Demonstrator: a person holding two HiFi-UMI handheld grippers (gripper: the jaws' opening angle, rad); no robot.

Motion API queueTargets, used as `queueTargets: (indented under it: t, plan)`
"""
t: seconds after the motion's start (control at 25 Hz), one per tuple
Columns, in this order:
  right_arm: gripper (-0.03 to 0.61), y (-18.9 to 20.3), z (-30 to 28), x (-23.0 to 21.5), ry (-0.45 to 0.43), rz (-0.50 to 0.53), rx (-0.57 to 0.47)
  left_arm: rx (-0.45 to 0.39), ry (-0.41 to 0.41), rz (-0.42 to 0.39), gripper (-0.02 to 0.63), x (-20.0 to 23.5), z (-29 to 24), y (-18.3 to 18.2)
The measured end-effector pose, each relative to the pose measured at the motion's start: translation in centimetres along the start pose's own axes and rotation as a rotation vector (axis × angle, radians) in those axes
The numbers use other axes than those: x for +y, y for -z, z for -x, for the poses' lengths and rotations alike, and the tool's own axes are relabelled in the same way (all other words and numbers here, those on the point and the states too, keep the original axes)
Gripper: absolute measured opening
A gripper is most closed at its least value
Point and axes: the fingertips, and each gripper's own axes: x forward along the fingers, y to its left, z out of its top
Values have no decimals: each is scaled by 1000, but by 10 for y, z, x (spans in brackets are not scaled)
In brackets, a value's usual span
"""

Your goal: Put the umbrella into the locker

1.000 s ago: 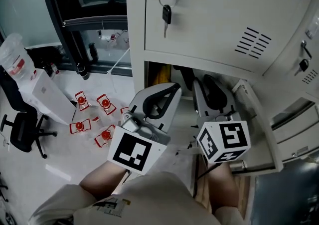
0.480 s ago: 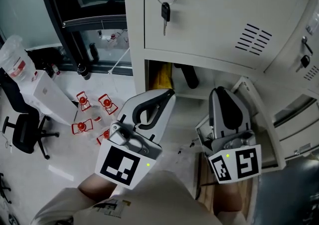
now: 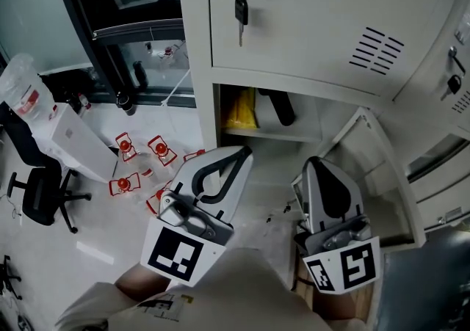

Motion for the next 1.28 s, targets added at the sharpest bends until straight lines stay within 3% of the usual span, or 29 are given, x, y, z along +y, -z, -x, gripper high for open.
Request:
queueTargets:
  t: [0.56, 1.28]
  plan:
    - [8, 51, 19, 2, 8, -61, 112, 126, 39, -23, 8, -19, 8, 51]
    - [6, 65, 19, 2, -19, -83, 157, 127, 23, 7, 8, -14, 5, 58]
